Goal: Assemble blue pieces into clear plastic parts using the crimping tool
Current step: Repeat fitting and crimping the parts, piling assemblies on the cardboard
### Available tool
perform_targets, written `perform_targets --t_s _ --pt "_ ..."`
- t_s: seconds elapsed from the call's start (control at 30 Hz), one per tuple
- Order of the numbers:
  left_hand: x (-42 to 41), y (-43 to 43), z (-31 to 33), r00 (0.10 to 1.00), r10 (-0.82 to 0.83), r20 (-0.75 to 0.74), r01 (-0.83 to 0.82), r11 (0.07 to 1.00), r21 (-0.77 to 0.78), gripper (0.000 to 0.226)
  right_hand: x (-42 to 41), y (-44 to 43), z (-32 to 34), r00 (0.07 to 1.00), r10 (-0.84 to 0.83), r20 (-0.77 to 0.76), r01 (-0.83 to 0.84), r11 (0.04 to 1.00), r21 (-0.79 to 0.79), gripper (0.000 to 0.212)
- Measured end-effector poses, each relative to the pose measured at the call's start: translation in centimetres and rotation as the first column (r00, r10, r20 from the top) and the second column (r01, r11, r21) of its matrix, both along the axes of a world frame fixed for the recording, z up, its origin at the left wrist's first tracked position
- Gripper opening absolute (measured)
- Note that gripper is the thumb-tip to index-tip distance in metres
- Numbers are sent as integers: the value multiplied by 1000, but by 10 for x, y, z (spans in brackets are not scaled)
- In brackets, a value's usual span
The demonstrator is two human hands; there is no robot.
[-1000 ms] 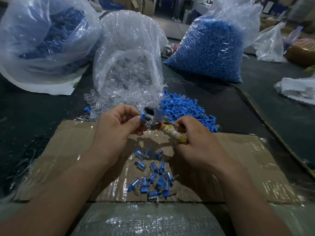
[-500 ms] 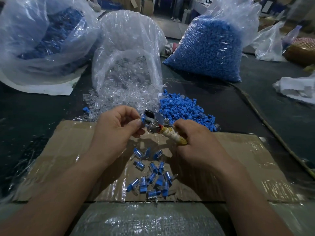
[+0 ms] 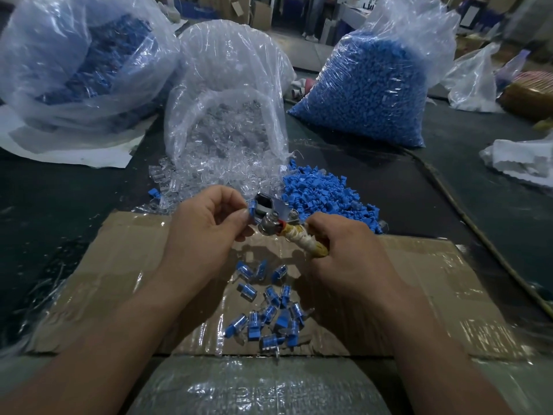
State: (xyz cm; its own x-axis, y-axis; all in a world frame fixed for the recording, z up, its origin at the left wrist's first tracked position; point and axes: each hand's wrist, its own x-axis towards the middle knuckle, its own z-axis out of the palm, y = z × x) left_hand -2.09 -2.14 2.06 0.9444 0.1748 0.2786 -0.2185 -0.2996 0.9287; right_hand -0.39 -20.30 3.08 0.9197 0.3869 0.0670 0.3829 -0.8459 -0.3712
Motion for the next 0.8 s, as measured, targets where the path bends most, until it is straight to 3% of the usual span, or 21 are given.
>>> perform_targets --t_s 0.13,0.23,0.37,0.57,0.8 --pt "1 -1 0 1000 15 -4 -15 1000 -22 24 4 -4 -2 999 -22 -46 24 998 59 20" --pt "2 4 3 999 39 -5 -40 986 -165 20 7 -13 4 994 -36 -100 44 996 75 26" --pt "1 12 10 979 -172 -112 138 956 -259 3 6 -22 9 976 -44 -213 53 998 35 37" --pt "-1 15 16 755 -531 -386 509 845 -165 19 5 -19 6 971 -20 -236 8 999 -49 31" --pt "-1 10 10 649 -592 -477 646 760 -65 16 7 -15 2 973 -53 -224 17 987 -159 57"
